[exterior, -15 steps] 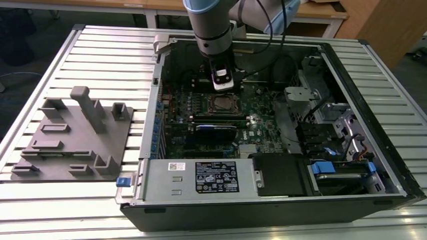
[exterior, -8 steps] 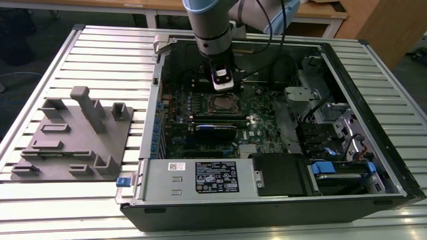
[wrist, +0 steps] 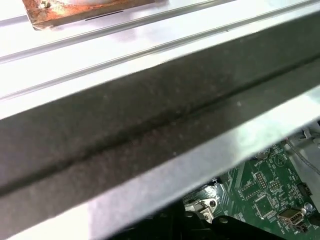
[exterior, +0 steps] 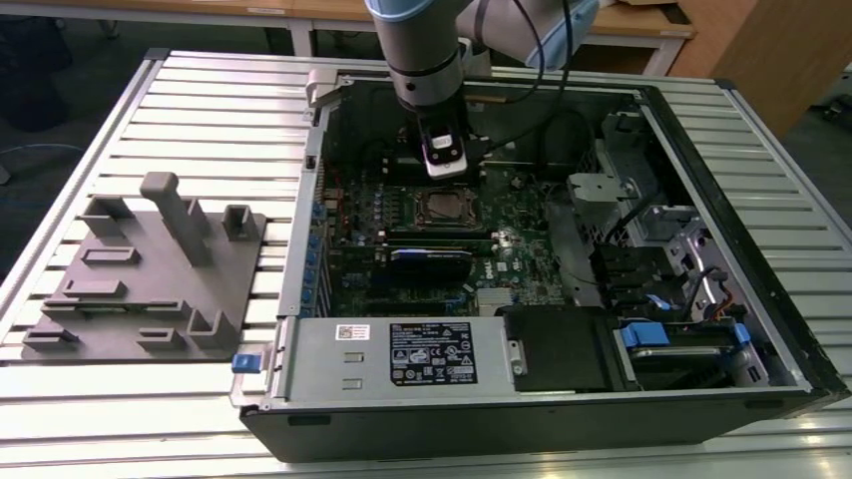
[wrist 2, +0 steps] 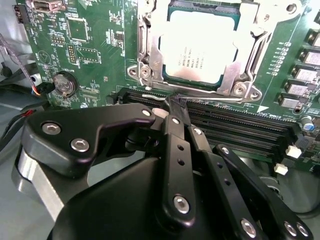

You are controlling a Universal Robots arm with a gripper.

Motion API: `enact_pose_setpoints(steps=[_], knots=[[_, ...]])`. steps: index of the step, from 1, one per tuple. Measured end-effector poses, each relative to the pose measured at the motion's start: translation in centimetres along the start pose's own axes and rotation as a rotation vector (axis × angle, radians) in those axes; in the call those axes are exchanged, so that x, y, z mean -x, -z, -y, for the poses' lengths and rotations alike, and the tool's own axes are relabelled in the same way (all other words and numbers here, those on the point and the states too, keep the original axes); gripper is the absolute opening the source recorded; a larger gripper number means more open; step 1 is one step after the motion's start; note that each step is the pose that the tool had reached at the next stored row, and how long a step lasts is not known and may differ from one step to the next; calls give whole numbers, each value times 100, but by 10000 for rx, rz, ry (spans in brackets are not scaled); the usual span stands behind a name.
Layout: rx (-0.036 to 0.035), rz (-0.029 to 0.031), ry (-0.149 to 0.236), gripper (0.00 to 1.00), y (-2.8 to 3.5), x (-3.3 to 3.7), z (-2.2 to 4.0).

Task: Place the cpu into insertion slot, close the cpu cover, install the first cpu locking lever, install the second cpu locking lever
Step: 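Install the first cpu locking lever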

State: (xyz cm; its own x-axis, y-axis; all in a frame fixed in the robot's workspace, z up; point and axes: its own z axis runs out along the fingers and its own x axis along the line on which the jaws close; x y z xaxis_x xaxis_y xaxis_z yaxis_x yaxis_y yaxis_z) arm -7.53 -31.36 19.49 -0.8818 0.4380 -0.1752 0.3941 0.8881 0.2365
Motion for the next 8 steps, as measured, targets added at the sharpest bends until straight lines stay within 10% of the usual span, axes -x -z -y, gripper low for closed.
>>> enact_pose_setpoints(steps=[8], knots=[[-26, 35, -142, 10, -25, 7, -34]])
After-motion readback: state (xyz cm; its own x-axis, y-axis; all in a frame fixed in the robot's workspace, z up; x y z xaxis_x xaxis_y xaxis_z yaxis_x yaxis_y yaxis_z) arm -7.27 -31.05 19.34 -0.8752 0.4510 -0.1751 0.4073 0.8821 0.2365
